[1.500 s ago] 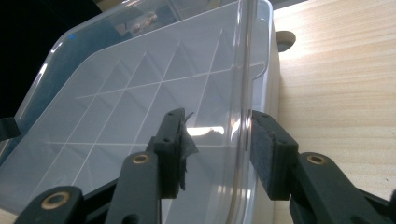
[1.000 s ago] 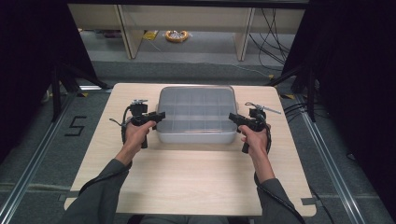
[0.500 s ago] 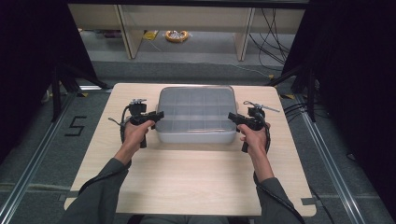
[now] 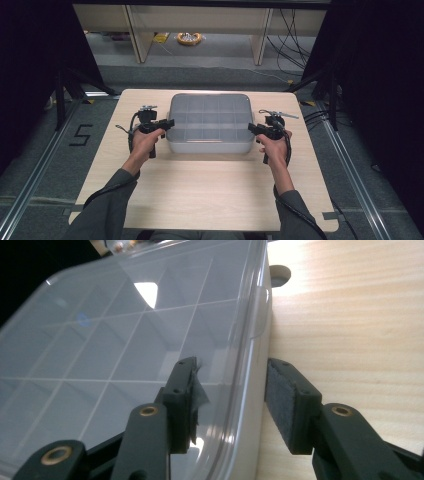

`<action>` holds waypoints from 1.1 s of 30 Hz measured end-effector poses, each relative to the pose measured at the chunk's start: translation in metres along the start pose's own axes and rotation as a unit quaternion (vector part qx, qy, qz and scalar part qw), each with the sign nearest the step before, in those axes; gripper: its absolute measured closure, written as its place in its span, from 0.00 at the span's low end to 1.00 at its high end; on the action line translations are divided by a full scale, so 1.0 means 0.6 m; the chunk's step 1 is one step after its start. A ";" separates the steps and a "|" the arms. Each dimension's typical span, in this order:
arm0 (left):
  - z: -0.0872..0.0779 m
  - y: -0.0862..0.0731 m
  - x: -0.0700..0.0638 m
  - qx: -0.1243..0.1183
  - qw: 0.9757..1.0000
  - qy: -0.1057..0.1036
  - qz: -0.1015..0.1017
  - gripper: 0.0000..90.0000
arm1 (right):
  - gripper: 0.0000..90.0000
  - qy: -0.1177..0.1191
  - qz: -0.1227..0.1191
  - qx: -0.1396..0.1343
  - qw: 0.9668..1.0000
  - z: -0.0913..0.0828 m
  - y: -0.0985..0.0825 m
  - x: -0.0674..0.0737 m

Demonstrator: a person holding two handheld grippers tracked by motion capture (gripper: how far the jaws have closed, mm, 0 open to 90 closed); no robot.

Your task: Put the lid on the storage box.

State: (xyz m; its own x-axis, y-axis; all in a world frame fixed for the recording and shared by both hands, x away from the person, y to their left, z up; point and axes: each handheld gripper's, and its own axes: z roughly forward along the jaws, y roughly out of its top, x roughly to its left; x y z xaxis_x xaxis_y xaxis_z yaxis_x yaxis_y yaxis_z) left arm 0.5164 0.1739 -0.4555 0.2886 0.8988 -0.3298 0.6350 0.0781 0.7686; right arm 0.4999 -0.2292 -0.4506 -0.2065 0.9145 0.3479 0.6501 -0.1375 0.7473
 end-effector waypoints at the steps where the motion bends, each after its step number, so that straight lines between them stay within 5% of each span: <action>1: -0.001 0.000 0.003 0.005 1.000 -0.002 -0.003 0.70 | 0.64 0.002 0.019 0.005 1.000 -0.002 -0.002 0.003; 3: 0.001 -0.001 0.003 -0.004 1.000 -0.005 -0.014 0.68 | 0.65 0.006 -0.009 -0.008 1.000 -0.006 -0.002 -0.007; 8: -0.005 -0.005 0.003 -0.005 1.000 0.000 -0.012 0.65 | 0.73 0.009 -0.026 -0.019 0.999 -0.018 0.003 -0.007; 10: -0.008 -0.007 0.005 -0.005 1.000 -0.001 -0.016 0.64 | 0.76 0.009 -0.011 -0.004 1.000 -0.029 0.004 0.004; 14: -0.013 -0.011 0.008 0.002 1.000 -0.010 -0.012 0.64 | 0.80 0.006 -0.042 0.003 0.999 -0.031 0.001 0.001; 16: -0.013 -0.011 0.008 0.003 1.000 -0.014 -0.013 0.65 | 0.82 0.004 -0.022 0.012 1.000 -0.027 -0.004 0.005; 17: -0.012 -0.011 0.006 -0.002 1.000 -0.016 -0.019 0.66 | 0.83 0.006 -0.050 0.006 0.999 -0.022 -0.004 -0.004; 21: -0.009 -0.011 0.000 0.000 1.000 -0.018 -0.014 0.67 | 0.85 -0.001 -0.031 0.003 1.000 -0.014 -0.008 0.010; 26: -0.010 -0.010 0.002 0.006 1.000 -0.019 -0.017 0.67 | 0.86 -0.011 -0.058 -0.004 0.998 -0.009 -0.004 0.004; 33: -0.025 -0.014 0.001 -0.004 0.999 -0.027 -0.027 0.58 | 0.73 -0.006 -0.034 -0.013 0.999 -0.015 -0.008 0.002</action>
State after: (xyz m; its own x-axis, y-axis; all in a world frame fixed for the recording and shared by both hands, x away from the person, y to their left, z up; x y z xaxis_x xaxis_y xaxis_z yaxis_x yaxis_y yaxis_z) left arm 0.5003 0.1802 -0.4539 0.2927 0.8685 -0.4001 0.6449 0.1297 0.7532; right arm 0.4899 -0.2310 -0.4490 -0.2399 0.9267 0.2892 0.6162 -0.0848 0.7830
